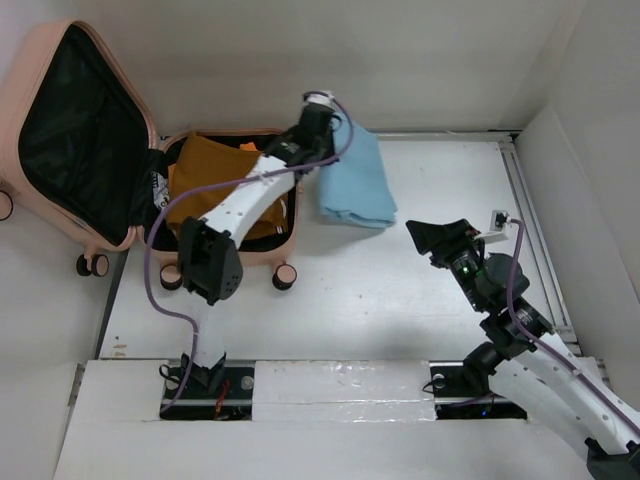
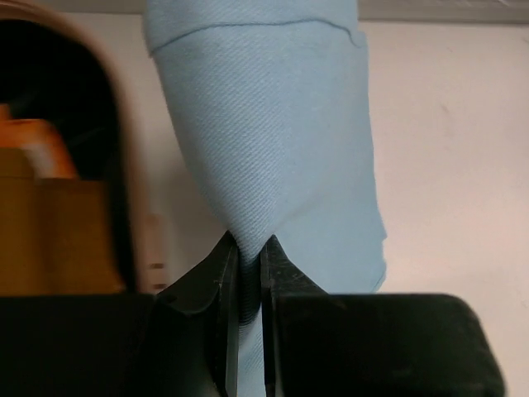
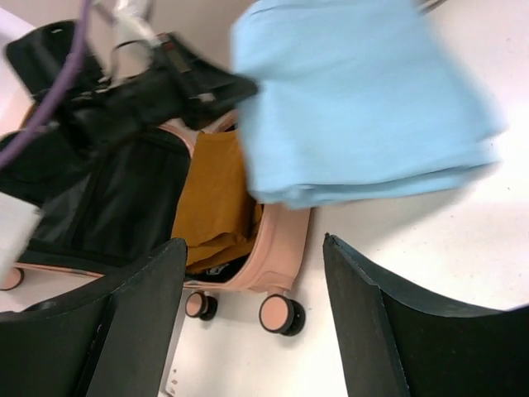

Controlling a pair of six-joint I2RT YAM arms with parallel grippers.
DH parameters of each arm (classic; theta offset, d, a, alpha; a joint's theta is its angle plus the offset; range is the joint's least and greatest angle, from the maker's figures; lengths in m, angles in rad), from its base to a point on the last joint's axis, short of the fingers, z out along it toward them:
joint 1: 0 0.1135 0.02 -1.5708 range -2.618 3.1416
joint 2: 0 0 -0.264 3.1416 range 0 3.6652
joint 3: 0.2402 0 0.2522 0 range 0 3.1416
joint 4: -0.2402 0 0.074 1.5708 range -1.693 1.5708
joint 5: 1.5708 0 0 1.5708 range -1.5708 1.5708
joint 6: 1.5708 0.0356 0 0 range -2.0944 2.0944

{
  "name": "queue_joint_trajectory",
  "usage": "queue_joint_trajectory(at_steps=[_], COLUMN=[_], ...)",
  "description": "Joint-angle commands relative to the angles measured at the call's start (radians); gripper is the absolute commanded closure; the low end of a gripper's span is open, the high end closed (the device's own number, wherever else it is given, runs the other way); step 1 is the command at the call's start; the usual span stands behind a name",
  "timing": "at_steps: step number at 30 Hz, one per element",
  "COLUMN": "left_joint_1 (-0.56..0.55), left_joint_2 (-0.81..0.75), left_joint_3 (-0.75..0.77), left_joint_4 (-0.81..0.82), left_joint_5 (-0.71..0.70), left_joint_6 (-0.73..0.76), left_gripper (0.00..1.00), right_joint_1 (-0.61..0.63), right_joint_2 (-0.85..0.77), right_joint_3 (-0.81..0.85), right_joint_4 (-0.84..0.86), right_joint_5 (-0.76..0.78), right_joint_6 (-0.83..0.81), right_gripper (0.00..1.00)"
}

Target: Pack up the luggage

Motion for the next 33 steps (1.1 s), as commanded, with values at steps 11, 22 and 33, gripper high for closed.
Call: queue_joint_trajectory(at_steps=[11,22,33], left_joint_1=[0.77,0.78,0.78], left_joint_2=[-0.441,-0.326,-0.626], left_joint_3=[-0.416,-0.395,-0.583], left_joint_4=[0.11,0.072,-0.004], left_joint_5=[0.232,-0.018,-0.475], left_joint_6=[-0.004,-0.027,-0.251], left_gripper=[1.0,0.93,0.29], right_joint_1=[0.02,0.02,0.029], right_joint_2=[0.016,0.045,0.172], right_joint_3=[-0.047,-0.038,0.012], right_joint_4=[0.09,0.09,0.099], right_joint_5=[-0.028,-0.109,-0.21], right_joint_6=[-0.067,-0.087,-0.127], right_gripper=[0.28,0.28,0.13])
